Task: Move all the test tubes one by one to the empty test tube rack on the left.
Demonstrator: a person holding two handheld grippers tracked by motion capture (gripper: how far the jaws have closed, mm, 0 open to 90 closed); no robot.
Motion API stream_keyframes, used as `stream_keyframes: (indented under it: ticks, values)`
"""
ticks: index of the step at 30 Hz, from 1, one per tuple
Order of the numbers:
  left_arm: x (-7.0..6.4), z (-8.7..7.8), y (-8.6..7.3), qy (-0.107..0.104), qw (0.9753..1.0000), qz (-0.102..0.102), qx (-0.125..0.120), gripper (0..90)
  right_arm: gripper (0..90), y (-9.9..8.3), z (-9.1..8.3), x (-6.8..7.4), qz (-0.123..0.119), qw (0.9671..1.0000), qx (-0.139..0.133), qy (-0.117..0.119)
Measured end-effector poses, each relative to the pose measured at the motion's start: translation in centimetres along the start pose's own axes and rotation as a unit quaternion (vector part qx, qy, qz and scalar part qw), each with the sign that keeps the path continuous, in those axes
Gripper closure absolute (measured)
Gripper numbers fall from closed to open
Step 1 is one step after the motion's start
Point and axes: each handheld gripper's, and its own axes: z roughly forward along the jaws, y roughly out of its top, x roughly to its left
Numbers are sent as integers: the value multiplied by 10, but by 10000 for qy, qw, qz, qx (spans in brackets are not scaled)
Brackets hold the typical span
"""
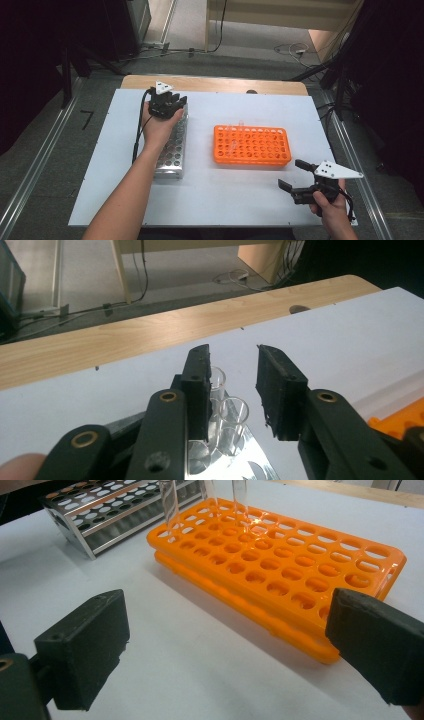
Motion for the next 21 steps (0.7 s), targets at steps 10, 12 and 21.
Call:
stream_keyframes:
  ticks: [10,12,21]
  values:
    - [-1,-18,-2,-372,9989,-281,-70,258,26,1,0,1,1,10000,-41,22]
    - [-2,-23,-3,-462,9985,-299,-71,185,26,1,0,1,4,10000,-34,18]
    - [-15,-49,-12,-624,9979,-94,-113,0,27,2,3,2,-10,10000,-19,16]
